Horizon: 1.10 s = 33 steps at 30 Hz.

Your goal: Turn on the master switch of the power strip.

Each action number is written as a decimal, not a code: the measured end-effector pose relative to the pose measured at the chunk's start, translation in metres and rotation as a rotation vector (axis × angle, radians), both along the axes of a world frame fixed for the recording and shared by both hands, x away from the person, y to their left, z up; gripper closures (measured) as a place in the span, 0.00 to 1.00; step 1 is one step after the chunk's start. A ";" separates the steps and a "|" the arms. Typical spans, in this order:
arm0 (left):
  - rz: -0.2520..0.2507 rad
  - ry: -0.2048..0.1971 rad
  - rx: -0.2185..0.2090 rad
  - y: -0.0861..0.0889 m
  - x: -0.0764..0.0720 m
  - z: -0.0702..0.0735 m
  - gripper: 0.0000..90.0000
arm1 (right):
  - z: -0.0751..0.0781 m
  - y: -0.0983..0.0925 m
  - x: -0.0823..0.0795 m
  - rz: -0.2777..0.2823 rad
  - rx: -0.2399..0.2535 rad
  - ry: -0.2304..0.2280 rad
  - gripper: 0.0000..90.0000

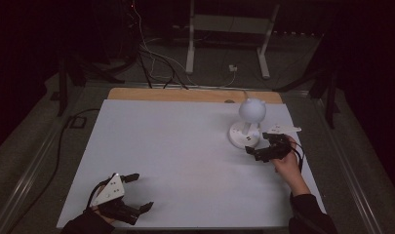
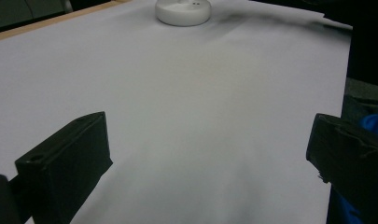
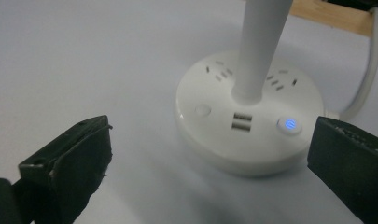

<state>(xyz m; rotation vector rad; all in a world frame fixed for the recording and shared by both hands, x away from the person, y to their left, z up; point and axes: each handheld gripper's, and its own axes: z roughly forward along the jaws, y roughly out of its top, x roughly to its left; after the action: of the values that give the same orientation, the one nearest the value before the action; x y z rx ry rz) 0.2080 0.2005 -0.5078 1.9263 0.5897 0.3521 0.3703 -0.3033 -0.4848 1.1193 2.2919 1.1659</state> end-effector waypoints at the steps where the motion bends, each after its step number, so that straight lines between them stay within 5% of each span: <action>1: 0.001 0.000 0.000 0.000 0.000 0.000 0.00 | -0.001 0.000 -0.003 -0.004 0.003 -0.001 0.00; 9: -0.001 0.000 -0.001 0.000 0.000 0.000 0.00 | -0.007 -0.003 -0.022 -0.032 0.030 -0.001 0.00; 33: -0.006 -0.002 0.005 0.000 -0.001 0.001 0.00 | -0.024 -0.004 -0.081 -0.037 -0.008 0.032 0.00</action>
<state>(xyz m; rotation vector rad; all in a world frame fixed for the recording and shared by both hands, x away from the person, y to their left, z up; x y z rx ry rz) 0.2074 0.2005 -0.5072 1.9318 0.5815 0.3520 0.2897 -0.3071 -0.5092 1.1811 2.2875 1.1317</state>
